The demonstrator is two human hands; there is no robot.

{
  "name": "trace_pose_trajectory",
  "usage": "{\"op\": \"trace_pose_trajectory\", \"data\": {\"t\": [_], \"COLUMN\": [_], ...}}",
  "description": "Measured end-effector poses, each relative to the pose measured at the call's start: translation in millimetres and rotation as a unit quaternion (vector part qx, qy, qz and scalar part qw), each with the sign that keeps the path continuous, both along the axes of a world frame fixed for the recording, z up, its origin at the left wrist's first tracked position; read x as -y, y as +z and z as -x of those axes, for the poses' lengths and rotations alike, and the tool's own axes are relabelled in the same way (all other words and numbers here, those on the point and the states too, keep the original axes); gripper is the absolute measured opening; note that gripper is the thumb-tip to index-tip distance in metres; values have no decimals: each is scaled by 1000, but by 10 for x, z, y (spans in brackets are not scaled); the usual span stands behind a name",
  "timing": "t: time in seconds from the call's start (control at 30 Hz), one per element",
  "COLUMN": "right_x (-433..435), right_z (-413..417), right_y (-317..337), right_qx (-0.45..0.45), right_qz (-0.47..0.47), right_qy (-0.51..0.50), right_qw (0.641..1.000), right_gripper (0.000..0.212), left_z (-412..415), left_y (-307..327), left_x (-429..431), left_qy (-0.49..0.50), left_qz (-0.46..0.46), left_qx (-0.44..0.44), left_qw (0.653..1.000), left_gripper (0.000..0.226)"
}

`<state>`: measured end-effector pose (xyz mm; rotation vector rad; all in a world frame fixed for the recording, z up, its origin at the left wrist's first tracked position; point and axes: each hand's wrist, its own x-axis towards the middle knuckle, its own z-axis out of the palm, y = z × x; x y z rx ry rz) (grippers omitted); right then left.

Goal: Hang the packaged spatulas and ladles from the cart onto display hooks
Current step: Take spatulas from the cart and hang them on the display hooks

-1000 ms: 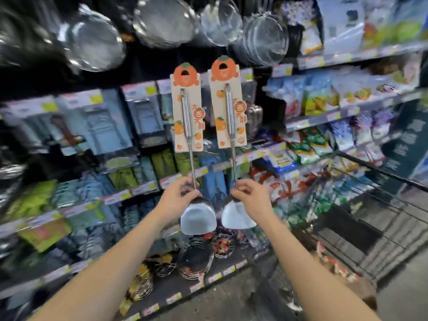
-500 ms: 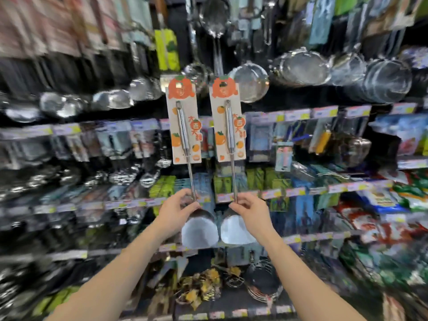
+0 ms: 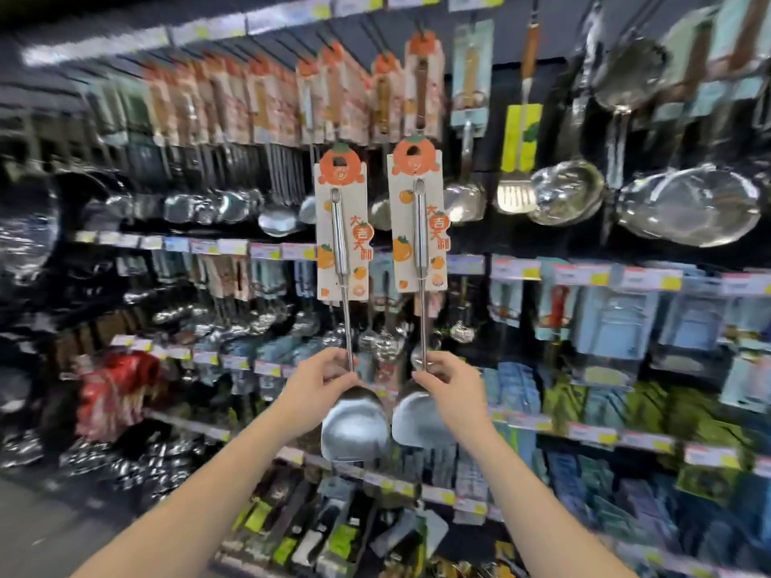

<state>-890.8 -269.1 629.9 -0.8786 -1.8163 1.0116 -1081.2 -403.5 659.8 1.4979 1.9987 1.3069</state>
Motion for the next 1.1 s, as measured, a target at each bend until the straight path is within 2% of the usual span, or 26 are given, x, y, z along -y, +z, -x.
{"op": "trace_pose_trajectory", "data": {"t": [0.43, 0.6, 0.9, 1.0, 1.1], "right_x": [-888, -1113, -1334, -1332, -1311], "right_z": [2326, 2874, 3807, 4081, 4330], "right_y": [592, 757, 899, 967, 1071], "right_qx": [-40, -49, -54, -64, -76], "right_qz": [-52, -68, -99, -101, -104], "right_qy": [65, 69, 26, -4, -39], "right_qw": [996, 994, 993, 993, 991], "right_gripper": [22, 17, 17, 23, 19], "left_z": [2019, 2523, 3577, 3962, 4318], "left_y": [493, 627, 787, 870, 990], "left_x": [-431, -620, -1011, -1162, -1289], "left_qy": [67, 62, 14, -23, -56], "left_qz": [-50, -64, -87, -94, -101], "left_qx": [-20, -19, -15, -37, -48], "left_qw": [996, 996, 996, 995, 992], "left_gripper": [11, 23, 14, 16, 20]}}
